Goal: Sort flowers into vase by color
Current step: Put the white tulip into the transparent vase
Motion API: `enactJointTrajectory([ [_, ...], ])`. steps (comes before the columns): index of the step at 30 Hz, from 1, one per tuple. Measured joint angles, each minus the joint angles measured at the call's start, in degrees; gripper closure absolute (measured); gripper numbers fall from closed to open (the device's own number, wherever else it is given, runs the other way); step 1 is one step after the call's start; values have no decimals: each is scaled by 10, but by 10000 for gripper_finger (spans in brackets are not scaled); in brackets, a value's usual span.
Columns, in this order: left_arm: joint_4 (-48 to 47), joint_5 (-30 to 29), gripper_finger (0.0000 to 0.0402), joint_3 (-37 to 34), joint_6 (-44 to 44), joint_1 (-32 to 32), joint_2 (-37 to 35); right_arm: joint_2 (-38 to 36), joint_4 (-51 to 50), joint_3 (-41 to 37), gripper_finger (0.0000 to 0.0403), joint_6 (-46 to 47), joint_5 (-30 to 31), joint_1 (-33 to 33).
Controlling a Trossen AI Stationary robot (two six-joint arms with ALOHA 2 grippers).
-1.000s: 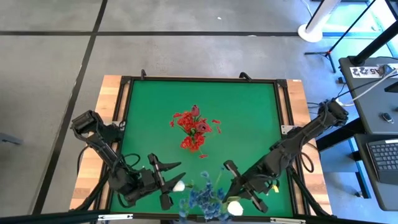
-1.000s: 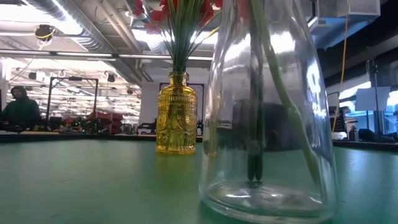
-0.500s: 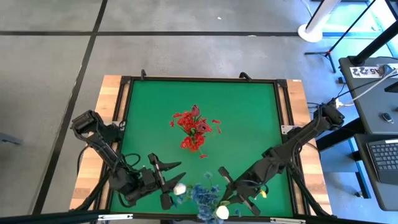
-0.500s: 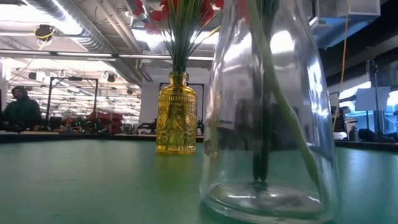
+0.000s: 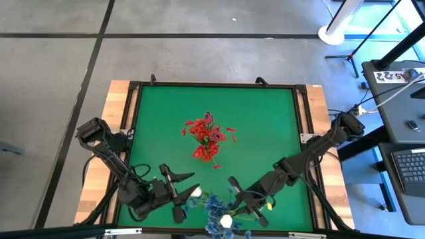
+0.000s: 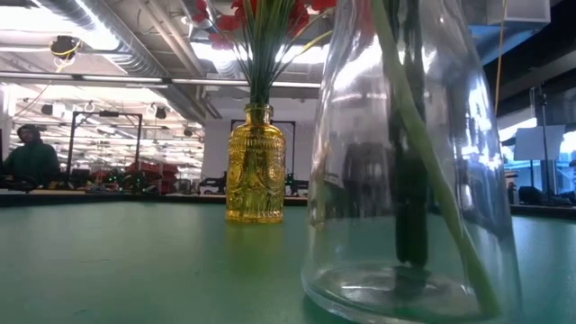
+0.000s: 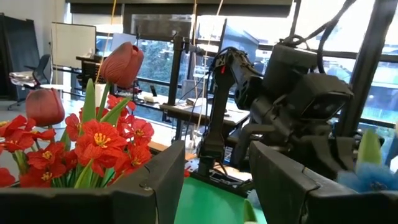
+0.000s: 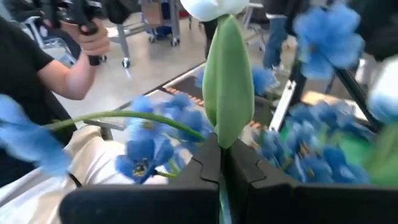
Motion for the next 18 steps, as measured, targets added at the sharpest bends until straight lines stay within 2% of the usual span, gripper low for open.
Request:
enactJointTrajectory([
  [5, -8, -2, 227, 0, -11, 0, 0, 0, -23, -2, 396, 15, 2, -12],
  [15, -9, -1, 227, 0, -12, 0, 0, 0, 145, -106, 397, 30, -5, -19],
  [18, -9, -1, 227, 0, -12, 0, 0, -3, 153, -118, 389, 56, -11, -26],
])
